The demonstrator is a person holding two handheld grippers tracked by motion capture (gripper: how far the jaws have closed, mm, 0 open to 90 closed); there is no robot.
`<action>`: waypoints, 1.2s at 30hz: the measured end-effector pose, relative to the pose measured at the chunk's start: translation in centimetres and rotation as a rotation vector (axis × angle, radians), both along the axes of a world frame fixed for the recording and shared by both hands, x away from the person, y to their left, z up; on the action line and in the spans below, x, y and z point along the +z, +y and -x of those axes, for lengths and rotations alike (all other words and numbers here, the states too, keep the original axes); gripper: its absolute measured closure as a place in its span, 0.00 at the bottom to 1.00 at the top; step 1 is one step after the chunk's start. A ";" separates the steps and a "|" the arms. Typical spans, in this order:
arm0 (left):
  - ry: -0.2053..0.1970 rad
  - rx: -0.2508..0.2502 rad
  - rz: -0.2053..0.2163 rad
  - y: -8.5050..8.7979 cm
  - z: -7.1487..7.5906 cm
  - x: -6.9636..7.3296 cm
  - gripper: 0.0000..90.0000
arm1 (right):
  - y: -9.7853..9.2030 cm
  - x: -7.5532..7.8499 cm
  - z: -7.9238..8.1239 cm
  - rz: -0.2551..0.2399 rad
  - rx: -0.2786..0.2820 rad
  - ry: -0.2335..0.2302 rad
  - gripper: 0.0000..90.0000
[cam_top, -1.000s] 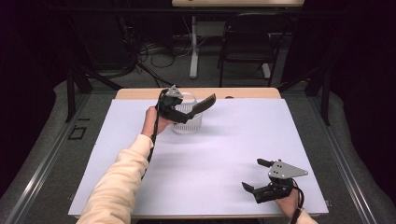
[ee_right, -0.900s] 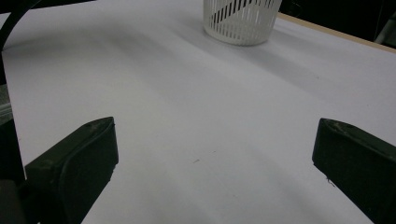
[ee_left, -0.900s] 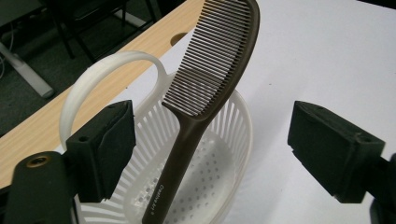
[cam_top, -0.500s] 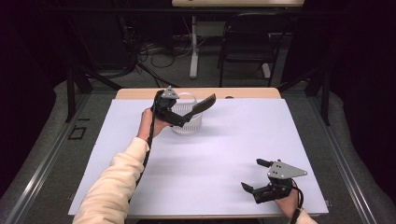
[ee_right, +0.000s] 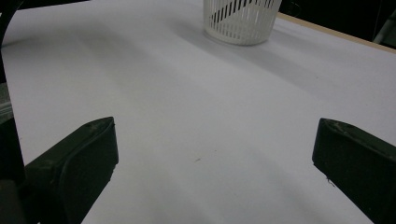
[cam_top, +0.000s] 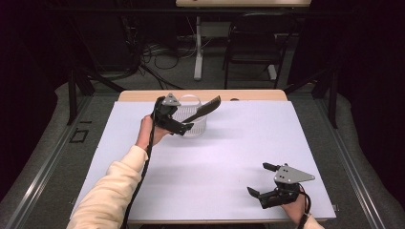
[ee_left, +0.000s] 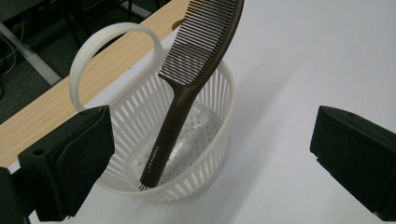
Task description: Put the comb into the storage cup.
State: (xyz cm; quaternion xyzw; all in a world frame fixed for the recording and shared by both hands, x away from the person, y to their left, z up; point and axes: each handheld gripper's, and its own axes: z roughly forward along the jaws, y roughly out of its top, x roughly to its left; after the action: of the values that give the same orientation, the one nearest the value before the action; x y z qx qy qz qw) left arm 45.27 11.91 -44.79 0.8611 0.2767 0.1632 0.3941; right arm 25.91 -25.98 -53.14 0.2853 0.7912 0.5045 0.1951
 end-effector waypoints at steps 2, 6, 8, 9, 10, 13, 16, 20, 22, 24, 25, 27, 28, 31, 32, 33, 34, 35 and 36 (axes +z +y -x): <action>0.000 0.005 -0.001 0.2 0.4 0.0 0.00 | 0.0 0.0 0.0 0.000 0.000 -0.001 0.00; -0.001 0.006 0.001 0.8 1.1 0.2 0.00 | 0.0 0.0 0.0 0.001 0.000 -0.001 0.00; -0.003 0.007 0.001 1.0 1.5 0.2 0.00 | 0.0 0.0 0.0 0.001 -0.001 -0.001 0.00; -0.001 0.008 -0.005 1.2 1.7 0.2 0.00 | 0.0 0.0 0.0 0.002 -0.001 -0.001 0.00; -0.003 0.009 -0.001 1.3 1.9 0.1 0.00 | 0.0 0.0 0.0 0.001 -0.001 -0.001 0.00; 0.005 0.010 -0.007 1.7 2.5 0.1 0.00 | 0.0 0.0 0.0 0.002 -0.003 0.000 0.00; 0.013 0.019 -0.007 2.1 3.1 -0.1 0.00 | 0.0 0.0 0.0 0.002 -0.004 -0.001 0.00; 0.015 0.029 -0.022 2.6 3.9 -0.2 0.00 | 0.0 0.0 0.0 0.002 -0.004 -0.001 0.00; 0.022 0.029 -0.028 2.9 4.2 -0.2 0.00 | 0.0 0.0 0.0 0.001 -0.004 -0.002 0.00; 0.023 0.038 -0.026 3.2 4.6 -0.3 0.00 | 0.0 0.0 0.0 0.002 -0.004 -0.001 0.00; 0.027 0.036 -0.025 3.4 4.7 -0.3 0.00 | 0.0 0.0 0.0 0.004 -0.003 -0.001 0.00; 0.034 0.044 -0.020 3.7 5.1 -0.4 0.00 | 0.0 0.0 0.0 0.002 -0.004 -0.002 0.00; 0.034 0.047 -0.011 3.8 5.3 -0.5 0.00 | 0.0 0.0 0.0 0.002 -0.004 -0.002 0.00; 0.040 0.049 -0.019 4.1 5.9 -0.7 0.00 | 0.0 0.0 0.0 0.003 -0.005 0.000 0.00; 0.046 0.052 -0.016 4.2 6.1 -0.8 0.00 | 0.0 0.0 0.0 0.003 -0.005 -0.001 0.00; 0.048 0.053 -0.019 4.3 6.3 -0.9 0.00 | 0.1 0.0 0.0 0.003 -0.002 -0.002 0.00; 0.050 0.052 -0.022 4.4 6.5 -1.0 0.00 | 0.1 0.0 0.0 0.002 -0.004 -0.002 0.00; 0.053 0.053 -0.023 4.6 6.7 -1.1 0.00 | 0.1 0.0 0.0 0.001 -0.004 -0.002 0.00; 0.056 0.055 -0.023 4.7 7.0 -1.3 0.00 | 0.0 0.0 0.0 0.002 -0.005 -0.001 0.00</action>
State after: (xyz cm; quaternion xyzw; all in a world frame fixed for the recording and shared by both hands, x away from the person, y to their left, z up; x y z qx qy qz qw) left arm 38.28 16.61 -46.09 0.8619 0.3092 0.1528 0.3718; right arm 25.87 -25.93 -53.13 0.2866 0.7909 0.5035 0.1971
